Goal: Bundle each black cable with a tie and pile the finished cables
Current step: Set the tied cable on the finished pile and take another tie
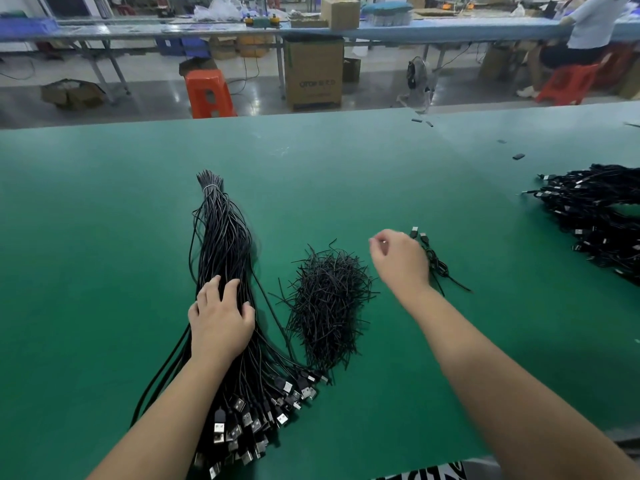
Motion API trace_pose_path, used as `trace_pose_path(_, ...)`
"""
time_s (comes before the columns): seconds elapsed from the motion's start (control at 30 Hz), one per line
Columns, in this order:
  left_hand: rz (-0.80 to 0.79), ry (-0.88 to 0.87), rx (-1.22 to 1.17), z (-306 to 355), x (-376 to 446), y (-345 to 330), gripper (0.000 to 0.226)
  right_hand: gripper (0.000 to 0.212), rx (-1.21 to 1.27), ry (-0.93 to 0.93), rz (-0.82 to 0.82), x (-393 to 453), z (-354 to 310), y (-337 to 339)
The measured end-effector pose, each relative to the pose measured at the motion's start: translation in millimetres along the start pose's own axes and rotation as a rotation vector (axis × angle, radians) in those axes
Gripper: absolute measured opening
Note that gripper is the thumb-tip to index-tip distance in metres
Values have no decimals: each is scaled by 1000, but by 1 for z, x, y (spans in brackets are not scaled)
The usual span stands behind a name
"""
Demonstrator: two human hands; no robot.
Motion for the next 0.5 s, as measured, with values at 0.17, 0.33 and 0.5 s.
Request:
trace_pose_path(0.17,-14,5,-17,-3,2,0,57,24,75,413,-475,-78,-109,-14)
trace_pose_path(0.33,-12,8,-39,-5,1,1,56,35,-91,474,-738,-138,-132,-43)
trace_pose_path(0.5,-18,8,-57,-6,1,2,56,46,-34,421,-855,-166,-132,-53)
Point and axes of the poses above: each hand's wrist, its own x-axis towards the middle knuckle, its own y-axis out of the back of the hand, z = x × y, the point moved 4 cm from there along x, towards the middle knuckle, and after that the axes turned 13 degrees about z, right-handed, at the moved point
